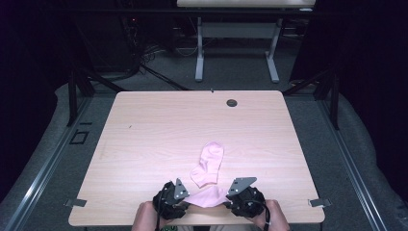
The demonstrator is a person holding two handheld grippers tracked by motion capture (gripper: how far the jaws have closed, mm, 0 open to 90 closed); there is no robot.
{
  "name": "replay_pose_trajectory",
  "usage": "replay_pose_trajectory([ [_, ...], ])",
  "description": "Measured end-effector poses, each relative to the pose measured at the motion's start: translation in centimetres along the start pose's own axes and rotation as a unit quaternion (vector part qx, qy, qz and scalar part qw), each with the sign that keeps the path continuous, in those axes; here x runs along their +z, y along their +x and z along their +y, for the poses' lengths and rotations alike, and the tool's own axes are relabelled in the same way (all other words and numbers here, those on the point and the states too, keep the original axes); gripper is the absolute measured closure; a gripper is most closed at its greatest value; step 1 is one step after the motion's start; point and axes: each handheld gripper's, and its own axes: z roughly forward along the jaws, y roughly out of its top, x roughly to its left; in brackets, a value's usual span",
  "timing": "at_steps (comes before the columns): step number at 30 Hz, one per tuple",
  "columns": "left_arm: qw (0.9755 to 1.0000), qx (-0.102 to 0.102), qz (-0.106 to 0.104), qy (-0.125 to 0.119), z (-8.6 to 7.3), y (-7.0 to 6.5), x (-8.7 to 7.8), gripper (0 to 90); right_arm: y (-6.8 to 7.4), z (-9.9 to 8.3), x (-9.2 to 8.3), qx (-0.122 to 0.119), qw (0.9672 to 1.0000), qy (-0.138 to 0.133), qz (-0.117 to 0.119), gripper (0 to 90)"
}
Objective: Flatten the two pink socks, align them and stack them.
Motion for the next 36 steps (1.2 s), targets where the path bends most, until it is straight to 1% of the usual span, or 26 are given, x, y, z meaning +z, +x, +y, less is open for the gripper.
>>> replay_pose_trajectory([
  [1,0.9999,-0.012,-0.006,-0.005,-0.3,0.3,-0.6,49.7,-0.1,-0.3,-0.1,0.002,1.0000,0.004,0.008,61.7],
  [2,0.9998,-0.017,-0.008,-0.008,-0.4,0.5,-0.9,46.1,-0.3,-0.7,-0.2,0.012,0.9997,0.002,0.020,56.2],
  [3,0.9993,-0.030,-0.012,-0.018,-0.6,0.9,-1.6,43.2,-0.4,-1.0,-0.4,0.019,0.9995,0.001,0.027,53.8],
  [4,0.9989,-0.036,-0.017,-0.024,-0.7,1.1,-2.0,41.9,-0.8,-1.3,-0.8,0.026,0.9990,-0.002,0.036,52.1],
  [6,0.9980,-0.048,-0.012,-0.038,-0.6,1.7,-2.8,41.3,-1.3,-1.7,-1.5,0.038,0.9983,-0.013,0.041,50.2],
  [7,0.9972,-0.060,-0.010,-0.044,-0.6,2.1,-3.0,41.3,-1.5,-1.7,-1.8,0.041,0.9982,-0.015,0.041,50.2],
  [8,0.9968,-0.065,-0.005,-0.046,-0.4,2.4,-3.0,41.7,-1.9,-1.8,-2.1,0.051,0.9978,-0.021,0.037,50.5],
  [9,0.9965,-0.070,-0.004,-0.044,-0.2,2.6,-2.7,41.8,-2.1,-1.9,-2.1,0.063,0.9973,-0.025,0.029,51.5],
  [11,0.9965,-0.077,0.000,-0.033,0.2,2.7,-1.8,43.8,-2.4,-1.7,-1.8,0.087,0.9959,-0.020,0.016,53.5],
  [12,0.9968,-0.076,0.004,-0.021,0.4,2.7,-1.1,44.5,-2.4,-1.5,-1.3,0.094,0.9955,-0.011,0.010,53.9],
  [13,0.9968,-0.078,0.004,-0.017,0.5,2.6,-0.7,45.6,-2.2,-1.4,-0.7,0.097,0.9952,-0.002,-0.002,55.3],
  [15,0.9967,-0.081,-0.001,-0.007,0.8,2.3,0.4,48.8,-1.8,-1.1,0.4,0.095,0.9952,0.018,-0.018,57.5],
  [17,0.9972,-0.074,-0.001,0.002,1.0,2.0,1.1,51.7,-1.4,-0.9,1.2,0.094,0.9947,0.027,-0.032,60.4],
  [18,0.9975,-0.070,0.002,0.008,1.0,1.8,1.4,53.1,-1.2,-0.9,1.5,0.095,0.9943,0.033,-0.033,61.6],
  [19,0.9978,-0.065,0.000,0.012,1.1,1.8,1.7,55.2,-1.2,-0.8,1.7,0.095,0.9942,0.035,-0.035,63.0],
  [21,0.9980,-0.060,0.007,0.020,1.1,1.6,2.0,58.4,-1.1,-0.8,2.0,0.095,0.9938,0.039,-0.040,65.6],
  [23,0.9980,-0.058,0.009,0.024,1.1,1.5,2.2,61.6,-1.0,-0.7,2.2,0.094,0.9937,0.042,-0.044,68.3],
  [24,0.9979,-0.056,0.015,0.028,1.0,1.4,2.3,62.8,-1.0,-0.7,2.3,0.097,0.9934,0.043,-0.044,69.3],
  [26,0.9981,-0.053,0.016,0.025,1.0,1.2,2.3,66.6,-1.0,-0.7,2.5,0.097,0.9932,0.044,-0.048,71.2],
  [27,0.9982,-0.052,0.017,0.023,1.0,1.2,2.3,67.8,-0.9,-0.7,2.6,0.094,0.9928,0.053,-0.052,73.2],
  [28,0.9984,-0.050,0.013,0.024,1.0,1.2,2.3,70.1,-0.8,-0.8,2.8,0.094,0.9930,0.050,-0.051,74.1],
  [29,0.9985,-0.049,0.012,0.023,0.9,1.1,2.3,72.5,-0.8,-0.7,2.9,0.092,0.9927,0.054,-0.055,75.1],
  [30,0.9985,-0.047,0.016,0.022,0.9,1.1,2.3,74.3,-0.7,-0.7,2.9,0.095,0.9929,0.051,-0.051,76.3],
  [31,0.9986,-0.049,0.012,0.019,0.8,1.1,2.3,76.9,-0.7,-0.7,2.8,0.091,0.9929,0.055,-0.054,77.3],
  [34,0.9987,-0.049,0.009,0.012,0.7,1.1,2.3,84.5,-0.8,-0.8,3.0,0.097,0.9928,0.048,-0.050,83.2],
  [36,0.9986,-0.053,0.008,0.003,0.4,1.2,2.3,86.8,-0.9,-0.8,3.0,0.097,0.9930,0.048,-0.047,85.7],
])
